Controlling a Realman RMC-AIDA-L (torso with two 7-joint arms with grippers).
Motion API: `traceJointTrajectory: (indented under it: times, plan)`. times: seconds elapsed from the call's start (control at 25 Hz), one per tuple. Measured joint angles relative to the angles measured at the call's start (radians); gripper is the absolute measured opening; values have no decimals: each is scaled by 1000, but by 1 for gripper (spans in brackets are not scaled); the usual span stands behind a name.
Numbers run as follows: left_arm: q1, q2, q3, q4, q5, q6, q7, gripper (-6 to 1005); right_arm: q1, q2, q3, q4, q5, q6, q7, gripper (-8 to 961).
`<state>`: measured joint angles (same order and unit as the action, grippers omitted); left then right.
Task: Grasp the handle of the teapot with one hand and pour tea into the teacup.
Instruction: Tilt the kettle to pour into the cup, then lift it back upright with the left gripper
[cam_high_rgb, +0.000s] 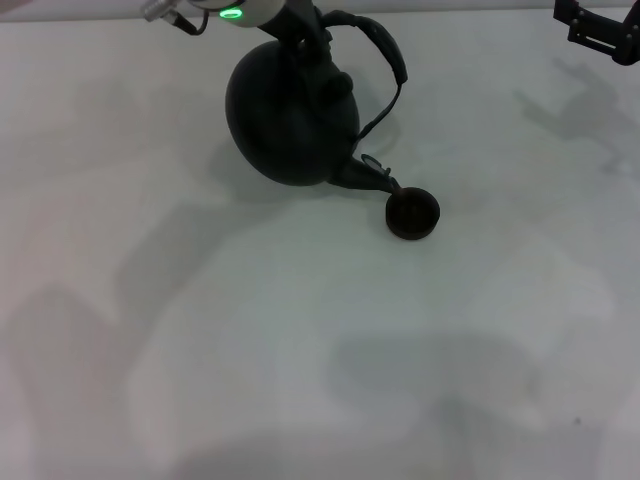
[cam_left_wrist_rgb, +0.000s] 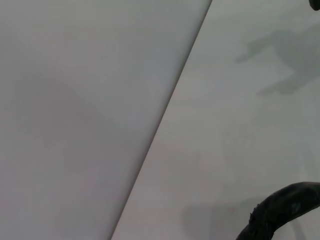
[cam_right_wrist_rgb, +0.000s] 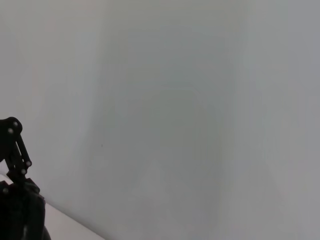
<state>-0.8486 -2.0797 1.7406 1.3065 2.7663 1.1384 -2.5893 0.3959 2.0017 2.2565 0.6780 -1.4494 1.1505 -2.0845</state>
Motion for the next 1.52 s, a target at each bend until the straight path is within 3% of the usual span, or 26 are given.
traceJointTrajectory:
  times: [1.52]
  plan:
    - [-49, 0, 33, -15, 15, 20, -6, 147, 3, 0, 0, 0, 3, -23, -2, 841]
